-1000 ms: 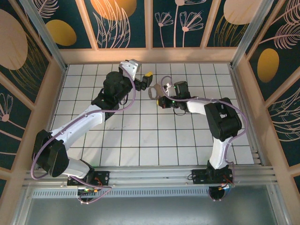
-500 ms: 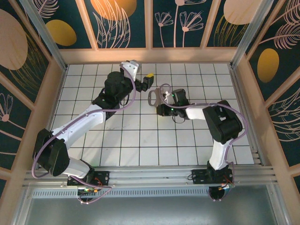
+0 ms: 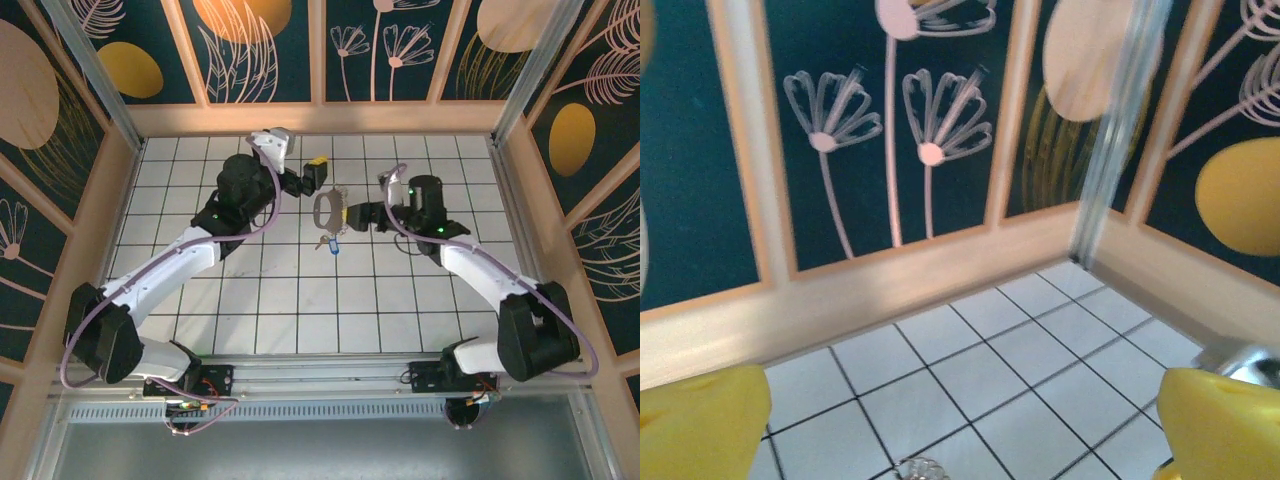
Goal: Put the keys on the keyring
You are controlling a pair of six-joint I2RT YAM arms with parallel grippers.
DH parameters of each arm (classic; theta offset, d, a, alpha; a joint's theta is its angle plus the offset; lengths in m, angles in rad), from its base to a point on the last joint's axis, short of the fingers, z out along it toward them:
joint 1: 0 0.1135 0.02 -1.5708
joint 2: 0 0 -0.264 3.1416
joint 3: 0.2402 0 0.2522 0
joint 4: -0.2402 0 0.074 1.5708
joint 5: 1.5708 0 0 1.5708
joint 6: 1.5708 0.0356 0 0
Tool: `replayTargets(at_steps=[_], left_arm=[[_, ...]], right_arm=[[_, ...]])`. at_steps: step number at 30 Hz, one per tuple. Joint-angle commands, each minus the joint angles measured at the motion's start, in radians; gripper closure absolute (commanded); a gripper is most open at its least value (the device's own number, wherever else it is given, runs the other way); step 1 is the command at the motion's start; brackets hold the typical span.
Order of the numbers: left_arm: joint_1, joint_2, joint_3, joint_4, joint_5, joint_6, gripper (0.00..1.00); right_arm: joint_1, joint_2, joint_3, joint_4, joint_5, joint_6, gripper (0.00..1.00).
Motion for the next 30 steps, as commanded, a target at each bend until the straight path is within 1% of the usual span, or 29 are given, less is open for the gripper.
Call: replayTargets(at_steps=[1,3,6,8,10,13,15,16,17,19,24,27,28,30], left_arm=[[0.007,-0.068,-0.06,0.054,-0.178,-0.025,0.01],[0.006,-0.112,-0.127,0.14,-0.294,0.028,0.01],[0.007,-0.177,-0.291,0.316,-0.421,0.161,0.01],[0.021,-0.206,-0.337,0.33,-0.483,0.224,0.01],[0.051,-0.229,-0.368,0.319,-0.566,0.212,0.01],[0.14,-0.294,-0.492,0.372,-0.585,0.171,0.01],[0.222,-0.335,-0.568,0.372,-0.592,0.11,0.01],[0.246,-0.347,-0.602,0.387,-0.595,0.118,0.01],[0.269,-0.35,-0.639,0.415,-0.621,0.114,0.01],[0.312,-0.333,-0.696,0.452,-0.599,0.114,0.01],[0.348,-0.194,-0.787,0.594,-0.59,0.151,0.01],[0.372,-0.107,-0.865,0.774,-0.583,0.142,0.01],[0.375,-0.084,-0.88,0.812,-0.58,0.152,0.01],[0.394,-0.033,-0.933,0.94,-0.548,0.155,0.01]], right_arm=[[-0.044,-0.049,0.041,-0.089,0.183,-0.021,0.04],[-0.077,-0.069,0.049,-0.082,0.322,0.002,0.04],[-0.12,-0.092,0.025,-0.014,0.5,0.025,0.01],[-0.154,-0.098,-0.005,0.048,0.587,0.041,0.01],[-0.182,-0.102,-0.05,0.143,0.637,0.026,0.01],[-0.188,-0.072,-0.1,0.234,0.784,-0.076,0.01],[-0.196,-0.024,-0.096,0.222,0.836,-0.158,0.01],[-0.199,-0.004,-0.097,0.221,0.865,-0.167,0.01],[-0.205,0.009,-0.116,0.253,0.882,-0.166,0.01],[-0.219,0.016,-0.178,0.343,0.889,-0.163,0.01],[-0.24,0.063,-0.286,0.476,0.931,-0.204,0.01],[-0.254,0.099,-0.344,0.57,0.931,-0.224,0.01],[-0.254,0.107,-0.377,0.622,0.925,-0.235,0.01],[-0.257,0.115,-0.446,0.753,0.889,-0.238,0.01]])
